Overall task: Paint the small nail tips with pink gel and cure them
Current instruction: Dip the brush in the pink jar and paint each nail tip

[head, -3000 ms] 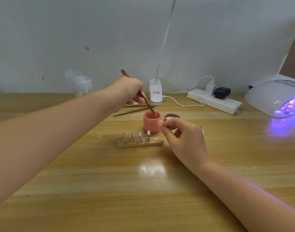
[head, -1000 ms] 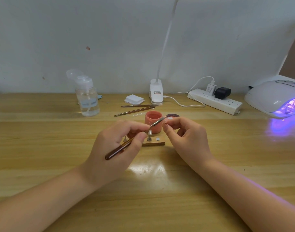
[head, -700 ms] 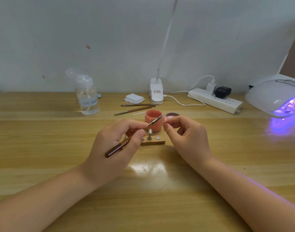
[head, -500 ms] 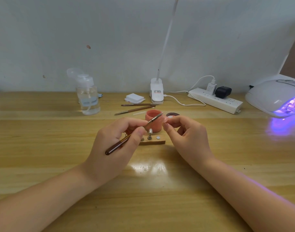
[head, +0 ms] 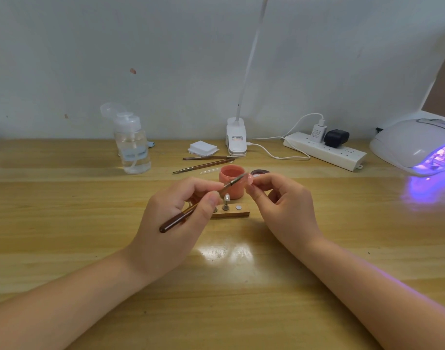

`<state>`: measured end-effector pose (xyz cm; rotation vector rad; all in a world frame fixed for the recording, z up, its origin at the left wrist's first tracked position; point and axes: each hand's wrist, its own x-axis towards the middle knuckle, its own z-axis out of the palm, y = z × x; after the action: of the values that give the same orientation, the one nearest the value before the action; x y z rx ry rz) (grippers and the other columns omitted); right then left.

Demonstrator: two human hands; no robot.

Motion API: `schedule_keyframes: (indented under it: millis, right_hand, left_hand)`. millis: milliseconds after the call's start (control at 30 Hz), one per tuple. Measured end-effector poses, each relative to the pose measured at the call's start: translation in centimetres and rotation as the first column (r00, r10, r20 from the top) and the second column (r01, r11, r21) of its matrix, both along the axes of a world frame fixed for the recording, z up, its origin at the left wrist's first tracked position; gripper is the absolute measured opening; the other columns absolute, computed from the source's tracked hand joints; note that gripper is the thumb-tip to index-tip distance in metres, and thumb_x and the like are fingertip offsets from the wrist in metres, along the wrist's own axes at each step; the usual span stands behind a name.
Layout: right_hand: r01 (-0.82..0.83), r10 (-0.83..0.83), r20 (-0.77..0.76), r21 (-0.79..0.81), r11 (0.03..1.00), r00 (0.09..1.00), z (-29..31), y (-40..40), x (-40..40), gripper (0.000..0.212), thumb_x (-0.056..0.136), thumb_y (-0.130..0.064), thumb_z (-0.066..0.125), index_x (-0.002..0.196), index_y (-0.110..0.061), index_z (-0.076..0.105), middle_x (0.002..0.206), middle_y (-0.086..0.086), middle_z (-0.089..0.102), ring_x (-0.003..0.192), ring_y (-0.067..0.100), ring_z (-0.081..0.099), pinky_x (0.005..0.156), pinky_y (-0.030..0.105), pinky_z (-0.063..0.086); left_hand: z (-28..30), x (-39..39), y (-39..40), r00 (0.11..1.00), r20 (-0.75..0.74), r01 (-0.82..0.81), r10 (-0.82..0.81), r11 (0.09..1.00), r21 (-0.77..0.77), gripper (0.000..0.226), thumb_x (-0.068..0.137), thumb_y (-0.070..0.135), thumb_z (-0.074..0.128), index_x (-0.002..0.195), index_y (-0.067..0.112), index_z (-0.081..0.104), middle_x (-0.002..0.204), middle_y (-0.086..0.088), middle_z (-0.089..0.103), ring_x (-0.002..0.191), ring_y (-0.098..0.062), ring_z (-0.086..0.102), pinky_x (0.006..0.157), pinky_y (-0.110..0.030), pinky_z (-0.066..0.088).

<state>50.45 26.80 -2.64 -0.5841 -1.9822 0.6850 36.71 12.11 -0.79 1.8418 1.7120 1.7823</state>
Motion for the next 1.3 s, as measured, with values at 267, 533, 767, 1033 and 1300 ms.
schedule_keyframes:
  millis: [267,533,767,1033,1300]
  right_hand:
    - [-0.019,0.018,-0.021,-0.040,0.999,1.000,0.1,-0.1,0.1,0.008,0.088,-0.019,0.069,0.094,-0.016,0.073,0.078,-0.010,0.070,0.049,0.007,0.044,0.054,0.022,0.038]
    - [-0.013,0.012,-0.015,-0.045,0.999,1.000,0.1,0.0,0.1,0.008,0.088,-0.019,0.069,0.094,-0.017,0.073,0.079,-0.011,0.070,0.050,0.006,0.046,0.055,0.021,0.038]
    - [-0.012,0.011,-0.013,-0.051,0.999,1.000,0.0,0.1,0.0,0.008,0.088,-0.023,0.068,0.093,-0.020,0.073,0.078,-0.014,0.069,0.049,0.005,0.046,0.053,0.017,0.037]
    - [0.004,-0.005,-0.018,-0.045,0.999,1.000,-0.1,0.2,-0.2,0.004,0.088,-0.024,0.069,0.090,-0.022,0.072,0.081,-0.015,0.070,0.048,0.004,0.046,0.051,0.013,0.035]
    - [0.011,-0.014,-0.043,-0.068,0.998,0.999,-0.3,0.5,-0.3,0.002,0.086,-0.019,0.071,0.086,-0.020,0.072,0.082,-0.012,0.071,0.047,0.006,0.043,0.052,0.018,0.036]
  left_hand:
    - [0.2,0.4,-0.3,1.000,-0.013,-0.020,0.020,1.000,0.013,0.017,0.091,0.034,0.052,0.103,0.032,0.063,0.093,0.013,0.070,0.088,-0.010,0.066,0.074,-0.017,0.050]
    - [0.0,0.5,-0.3,1.000,-0.028,-0.010,0.009,1.000,-0.029,0.020,0.089,0.036,0.052,0.102,0.028,0.065,0.091,0.012,0.070,0.089,-0.012,0.067,0.075,-0.022,0.052]
    - [1.2,0.0,-0.2,0.997,0.055,-0.060,0.061,0.998,-0.020,0.011,0.090,0.028,0.057,0.096,0.028,0.066,0.082,0.004,0.067,0.070,-0.006,0.062,0.060,-0.013,0.046]
    - [8.0,-2.3,5.6,0.944,0.119,-0.251,0.308,0.904,-0.345,0.022,0.087,0.013,0.055,0.073,0.010,0.071,0.052,0.003,0.063,0.046,-0.007,0.051,0.049,-0.021,0.040]
    - [9.5,-2.4,10.7,0.952,0.063,-0.149,0.300,0.631,-0.761,0.017,0.086,0.012,0.053,0.077,0.005,0.067,0.044,0.001,0.059,0.040,-0.010,0.045,0.044,-0.017,0.035]
